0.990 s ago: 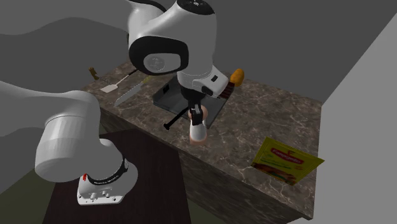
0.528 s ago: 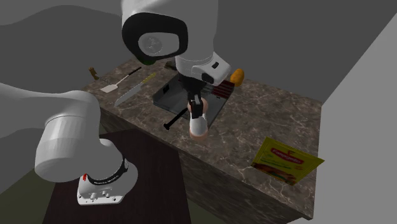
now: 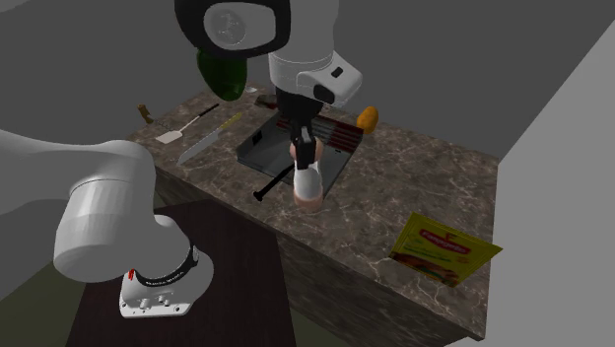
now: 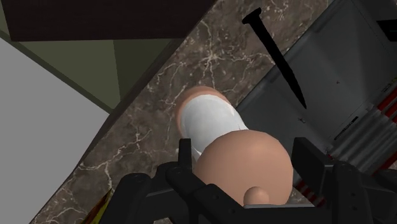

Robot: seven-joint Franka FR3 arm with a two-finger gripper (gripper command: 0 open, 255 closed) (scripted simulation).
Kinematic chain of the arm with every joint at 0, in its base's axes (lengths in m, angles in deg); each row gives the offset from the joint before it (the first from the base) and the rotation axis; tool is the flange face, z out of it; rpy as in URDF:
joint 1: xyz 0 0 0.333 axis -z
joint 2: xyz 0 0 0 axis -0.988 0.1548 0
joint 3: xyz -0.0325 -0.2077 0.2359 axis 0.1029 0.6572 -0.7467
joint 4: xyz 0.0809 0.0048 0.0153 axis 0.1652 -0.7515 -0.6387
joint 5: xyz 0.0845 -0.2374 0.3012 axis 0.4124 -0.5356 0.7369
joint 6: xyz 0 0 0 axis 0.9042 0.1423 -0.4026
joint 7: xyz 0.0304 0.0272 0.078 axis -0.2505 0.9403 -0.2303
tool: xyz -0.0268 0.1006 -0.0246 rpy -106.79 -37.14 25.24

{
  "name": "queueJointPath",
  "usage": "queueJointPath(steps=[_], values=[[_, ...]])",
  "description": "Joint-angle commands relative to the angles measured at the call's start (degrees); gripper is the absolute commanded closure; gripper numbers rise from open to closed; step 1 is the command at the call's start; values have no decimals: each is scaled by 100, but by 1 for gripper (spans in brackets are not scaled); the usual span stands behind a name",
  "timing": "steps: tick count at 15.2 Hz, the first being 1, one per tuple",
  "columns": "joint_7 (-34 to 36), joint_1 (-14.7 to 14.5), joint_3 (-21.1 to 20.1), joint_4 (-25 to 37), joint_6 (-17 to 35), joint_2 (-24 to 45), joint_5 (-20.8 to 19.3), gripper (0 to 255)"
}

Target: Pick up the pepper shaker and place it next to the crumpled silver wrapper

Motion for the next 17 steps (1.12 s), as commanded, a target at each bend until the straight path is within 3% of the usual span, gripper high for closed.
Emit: queueJointPath(steps=[1, 17], values=[[26, -3, -4, 139, -158, -20, -3, 255], [156, -1, 34, 1434, -1347, 80, -52, 255]])
